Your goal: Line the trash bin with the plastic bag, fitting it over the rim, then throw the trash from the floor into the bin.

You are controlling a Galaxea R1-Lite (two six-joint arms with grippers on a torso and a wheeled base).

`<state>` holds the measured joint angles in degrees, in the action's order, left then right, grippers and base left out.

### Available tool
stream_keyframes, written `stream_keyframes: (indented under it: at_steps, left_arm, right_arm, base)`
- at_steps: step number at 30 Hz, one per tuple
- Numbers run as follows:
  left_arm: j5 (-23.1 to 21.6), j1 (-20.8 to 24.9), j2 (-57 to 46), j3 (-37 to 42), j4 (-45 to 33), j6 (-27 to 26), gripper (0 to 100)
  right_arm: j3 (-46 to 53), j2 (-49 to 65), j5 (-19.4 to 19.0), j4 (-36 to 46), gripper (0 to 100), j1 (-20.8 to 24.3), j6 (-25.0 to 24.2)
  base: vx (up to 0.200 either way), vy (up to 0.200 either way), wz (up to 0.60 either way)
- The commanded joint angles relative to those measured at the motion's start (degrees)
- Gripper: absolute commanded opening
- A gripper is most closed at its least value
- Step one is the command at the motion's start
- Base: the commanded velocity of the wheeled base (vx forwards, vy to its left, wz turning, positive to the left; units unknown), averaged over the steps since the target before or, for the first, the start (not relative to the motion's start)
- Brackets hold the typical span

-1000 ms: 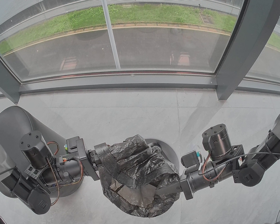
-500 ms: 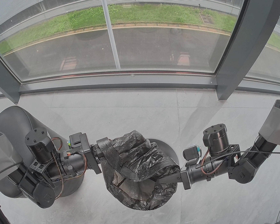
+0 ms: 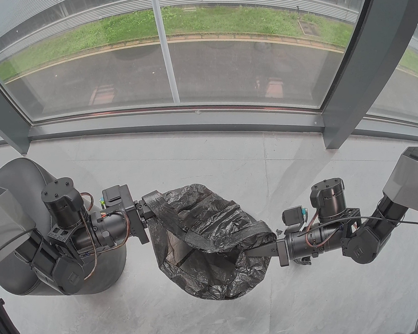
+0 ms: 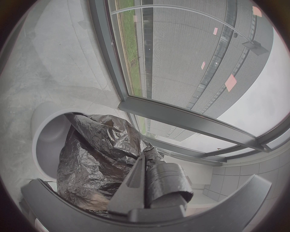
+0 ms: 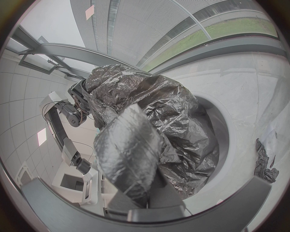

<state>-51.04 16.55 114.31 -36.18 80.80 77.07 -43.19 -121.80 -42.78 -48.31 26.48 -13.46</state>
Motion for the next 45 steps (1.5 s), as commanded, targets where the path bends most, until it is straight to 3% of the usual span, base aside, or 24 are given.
stream_keyframes:
  at_steps: [1, 3, 5, 8, 9, 13, 17, 28, 40, 45]
  left_arm:
    - [2.0, -0.12, 0.3, -3.46, -3.81, -2.98, 0]
    - [3.05, -0.12, 0.21, -3.98, -6.62, -5.7, 0]
    - [8.42, 0.67, -0.4, -5.48, -14.53, -14.14, 0]
    - [14.74, 2.25, -1.11, -6.88, -21.21, -19.5, 0]
    - [17.47, 3.04, -1.72, -7.32, -24.29, -22.05, 0]
    - [21.51, 4.1, -2.6, -7.24, -25.78, -26.97, 0]
    - [24.59, 5.07, -2.69, -6.71, -25.87, -31.19, 0]
    - [24.85, 6.82, -2.51, -6.97, -25.78, -31.72, 0]
    - [24.5, 9.2, -2.87, 1.03, -24.2, -31.1, 0]
    - [24.41, 9.81, -3.22, 4.63, -21.91, -30.31, 0]
  right_arm:
    - [-0.31, -1.34, -0.03, -0.2, 0, -0.11, 0.01]
    - [-0.31, -1.43, -0.03, -0.2, 0, -0.11, 0.01]
    - [-0.31, -1.6, -0.03, -0.29, 0, -0.2, 0.01]
    - [-0.58, -1.51, 0.15, -0.29, 0, -0.2, 0.1]
    - [-0.93, -1.6, 2.08, -0.29, 0, -0.2, 0.1]
    - [-2.6, -2.57, 9.82, -0.29, 0, -0.02, 1.07]
    - [-2.86, -2.48, 10.61, -0.29, 0, 0.33, 3.44]
    - [-4.01, -1.87, 10.7, -0.2, 0, 0.59, 4.49]
    - [3.9, -1.95, 10.7, -1.87, 0, 0.59, 6.78]
    - [9.62, -2.13, 12.37, -7.94, 0, 1.56, 6.78]
  base:
    - [0.0, 0.0, 0.0]
    - [0.0, 0.0, 0.0]
    - [0.0, 0.0, 0.0]
    - [0.0, 0.0, 0.0]
    - [0.0, 0.0, 0.0]
    - [0.0, 0.0, 0.0]
    - [0.0, 0.0, 0.0]
    - [0.0, 0.0, 0.0]
    - [0.0, 0.0, 0.0]
    - [0.0, 0.0, 0.0]
